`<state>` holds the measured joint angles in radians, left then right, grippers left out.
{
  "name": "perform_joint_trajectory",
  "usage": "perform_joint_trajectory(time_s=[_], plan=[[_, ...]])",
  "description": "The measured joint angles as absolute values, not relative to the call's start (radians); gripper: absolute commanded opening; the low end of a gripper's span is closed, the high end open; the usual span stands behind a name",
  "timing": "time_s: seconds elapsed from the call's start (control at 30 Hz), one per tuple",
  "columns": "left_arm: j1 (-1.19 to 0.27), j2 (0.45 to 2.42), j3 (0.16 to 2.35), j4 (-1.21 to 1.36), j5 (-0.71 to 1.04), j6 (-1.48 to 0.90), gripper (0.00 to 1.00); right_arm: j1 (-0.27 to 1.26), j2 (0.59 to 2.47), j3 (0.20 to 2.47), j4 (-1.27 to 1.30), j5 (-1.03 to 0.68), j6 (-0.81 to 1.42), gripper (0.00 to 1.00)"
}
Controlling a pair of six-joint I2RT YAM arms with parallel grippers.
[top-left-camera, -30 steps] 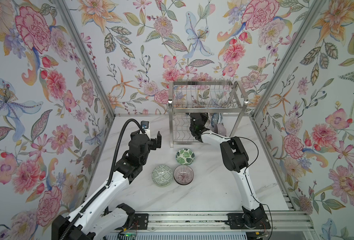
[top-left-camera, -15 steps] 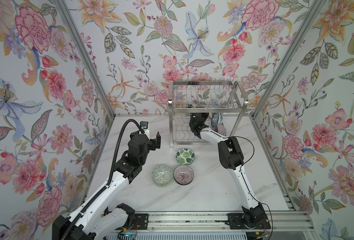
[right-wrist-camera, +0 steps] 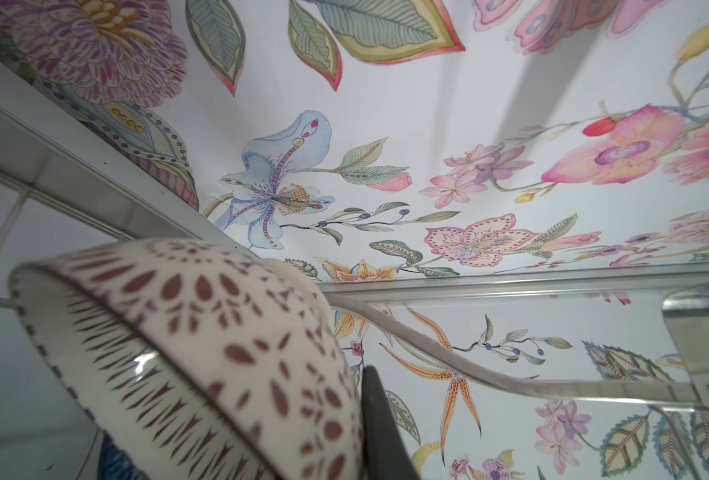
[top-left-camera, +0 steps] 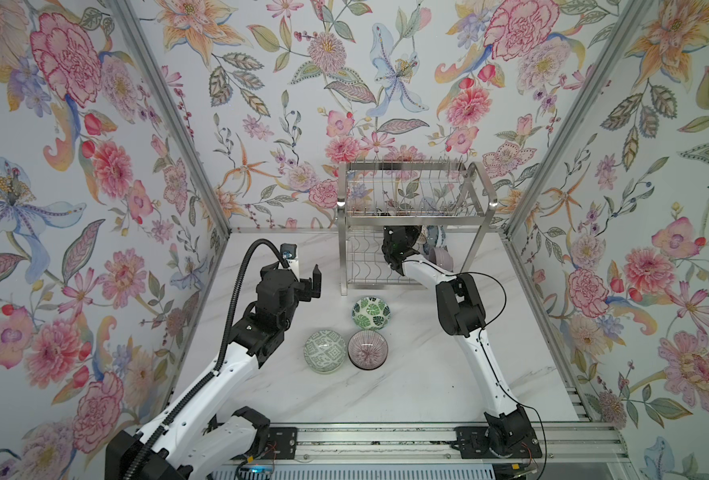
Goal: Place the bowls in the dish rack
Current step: 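Lower the patterned bowl into the rack slots beside the blue floral bowl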
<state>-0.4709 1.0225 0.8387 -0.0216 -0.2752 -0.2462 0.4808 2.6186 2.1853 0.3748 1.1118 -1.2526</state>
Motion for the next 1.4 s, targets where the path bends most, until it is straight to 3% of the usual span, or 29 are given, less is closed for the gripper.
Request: perform_joint_trajectory(time_s=[0.9,1.4], plan=[[-0.463,1.006,0.837,-0.022,-0.265,-0.246,0.99,0.482,2.659,2.218,0.292,1.119,-1.174,0.0],[-0.456,1.008,0.837,-0.022,-0.264,-0.245,0.99,0.484,2.646,2.218,0.238,1.109,-1.11,0.06]])
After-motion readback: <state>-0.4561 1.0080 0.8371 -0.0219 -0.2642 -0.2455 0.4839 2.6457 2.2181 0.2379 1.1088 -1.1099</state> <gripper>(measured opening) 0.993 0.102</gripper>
